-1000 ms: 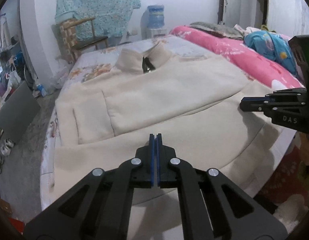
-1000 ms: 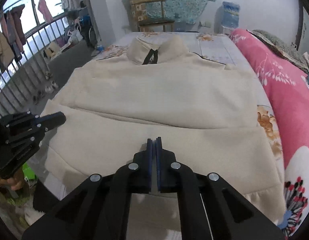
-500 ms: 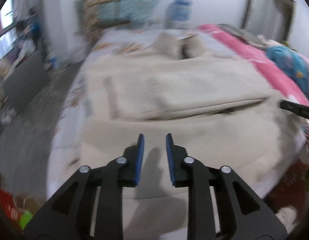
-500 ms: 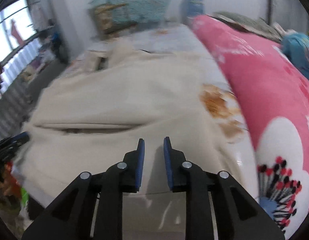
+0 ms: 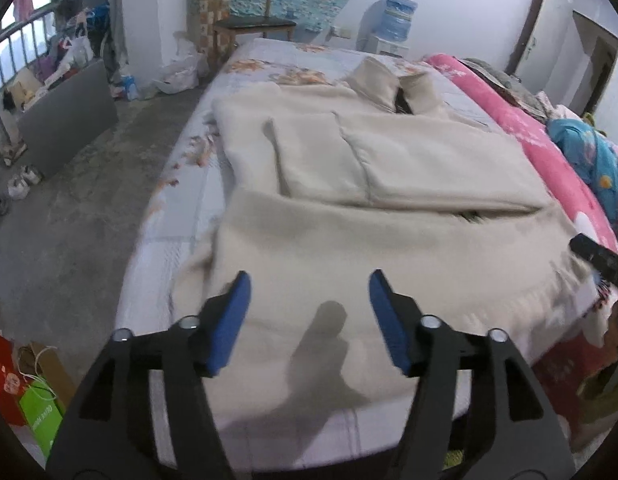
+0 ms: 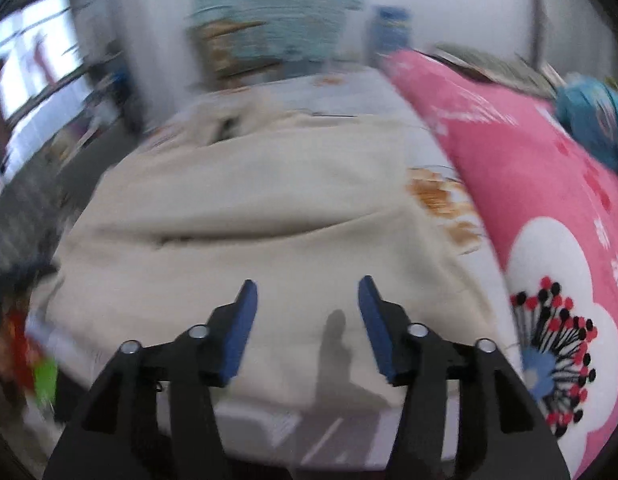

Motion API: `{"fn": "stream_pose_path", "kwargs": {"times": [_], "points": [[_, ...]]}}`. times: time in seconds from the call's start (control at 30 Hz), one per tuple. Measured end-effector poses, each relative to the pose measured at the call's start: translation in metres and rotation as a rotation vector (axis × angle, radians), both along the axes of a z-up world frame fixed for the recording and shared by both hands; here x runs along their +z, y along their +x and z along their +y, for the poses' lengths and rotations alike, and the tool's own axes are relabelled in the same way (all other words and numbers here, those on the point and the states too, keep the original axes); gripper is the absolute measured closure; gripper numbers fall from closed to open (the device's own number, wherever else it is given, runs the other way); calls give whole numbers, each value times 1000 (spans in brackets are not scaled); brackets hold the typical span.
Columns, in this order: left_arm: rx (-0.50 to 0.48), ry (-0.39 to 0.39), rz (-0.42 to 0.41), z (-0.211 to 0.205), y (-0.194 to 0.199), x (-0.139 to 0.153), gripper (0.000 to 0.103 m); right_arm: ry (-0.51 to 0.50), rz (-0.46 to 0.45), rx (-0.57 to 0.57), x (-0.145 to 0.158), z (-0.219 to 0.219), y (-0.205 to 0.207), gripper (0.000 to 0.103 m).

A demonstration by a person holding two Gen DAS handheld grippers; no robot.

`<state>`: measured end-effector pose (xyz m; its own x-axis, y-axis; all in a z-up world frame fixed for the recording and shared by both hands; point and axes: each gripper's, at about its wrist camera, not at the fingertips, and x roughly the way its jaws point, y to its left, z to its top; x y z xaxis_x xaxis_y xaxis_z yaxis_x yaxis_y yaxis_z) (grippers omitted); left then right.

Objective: Fold large clothes

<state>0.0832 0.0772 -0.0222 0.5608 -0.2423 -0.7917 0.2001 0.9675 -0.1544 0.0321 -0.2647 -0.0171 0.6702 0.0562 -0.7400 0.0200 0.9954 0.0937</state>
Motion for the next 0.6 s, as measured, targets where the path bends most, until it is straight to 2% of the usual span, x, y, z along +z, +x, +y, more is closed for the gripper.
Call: {"fn": "stream_pose_path", "kwargs": {"times": [0.07,0.17,0.2,0.27,0.33,0.43,0.5,0.6], "points": [[-23,11,14,-9,-5,-6,28,-50,7,55,-9,19,-8,40],[-27,116,40,-22,-9,-27,23,-82,93,38,-36,25,-5,38],[-29,141,24,-24,-11,-30,22,-61,69,30,-35,22,-9,38],[-26,174,10,-27,-15,-28,22,-68,84,26,-25,22,-8,38],[-26,186,-1,-29,-16,-24,22,-93,28,60,-7,31,-14,38],[-21,195,1,-27,-14,-23,22,-53,-51,180,13,54,-18,38],[-5,171,18,-24,-11,-24,22,-40,-62,246,14,72,-21,38],[4,161,22,-22,-9,-26,22,-95,-26,309,-2,97,-20,37]]}}
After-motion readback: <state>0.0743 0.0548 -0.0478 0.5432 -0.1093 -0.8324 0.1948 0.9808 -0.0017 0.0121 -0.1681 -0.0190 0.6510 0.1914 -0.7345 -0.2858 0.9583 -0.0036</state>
